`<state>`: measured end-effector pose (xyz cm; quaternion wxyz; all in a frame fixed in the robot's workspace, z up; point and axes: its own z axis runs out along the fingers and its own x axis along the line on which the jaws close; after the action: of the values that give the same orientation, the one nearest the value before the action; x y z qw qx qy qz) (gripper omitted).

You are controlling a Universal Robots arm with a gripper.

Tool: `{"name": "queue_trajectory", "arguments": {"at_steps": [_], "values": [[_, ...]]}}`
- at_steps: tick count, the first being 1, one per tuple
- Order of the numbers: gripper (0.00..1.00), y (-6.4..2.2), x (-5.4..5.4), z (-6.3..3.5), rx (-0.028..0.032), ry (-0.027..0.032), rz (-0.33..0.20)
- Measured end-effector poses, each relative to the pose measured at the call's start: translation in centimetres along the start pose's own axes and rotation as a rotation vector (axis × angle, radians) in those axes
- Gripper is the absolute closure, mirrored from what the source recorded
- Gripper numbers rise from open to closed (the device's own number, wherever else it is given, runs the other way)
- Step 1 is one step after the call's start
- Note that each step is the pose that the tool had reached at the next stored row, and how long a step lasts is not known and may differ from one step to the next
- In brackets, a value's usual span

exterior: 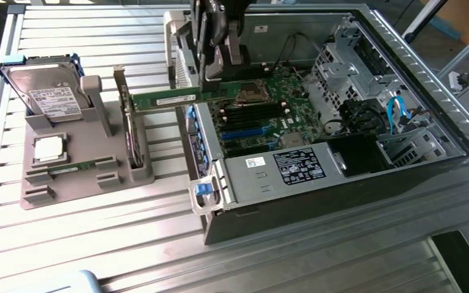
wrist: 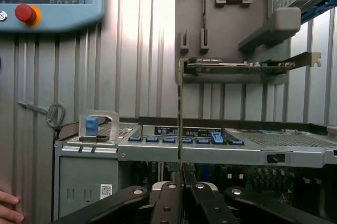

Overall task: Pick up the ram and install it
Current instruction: 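Pick up the ram and move it above insertion slot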

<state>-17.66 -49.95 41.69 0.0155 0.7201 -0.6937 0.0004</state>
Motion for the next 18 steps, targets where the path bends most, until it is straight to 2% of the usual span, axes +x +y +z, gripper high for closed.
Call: {"name": "queue_trajectory", "arguments": {"at_steps": [1, 6, 10, 18], "values": [[0.88, -0.49, 0.1, -0.01, 0.0, 0.0, 0.0], [0.88, -1.89, 0.2, -0.04, -0.0001, 0.0, 0.0], [0.88, -3.5, 0.4, -0.07, 0.0, 0.0, 0.0], [0.88, -5.58, 0.7, -0.1, 0.0, 0.0, 0.0]]}}
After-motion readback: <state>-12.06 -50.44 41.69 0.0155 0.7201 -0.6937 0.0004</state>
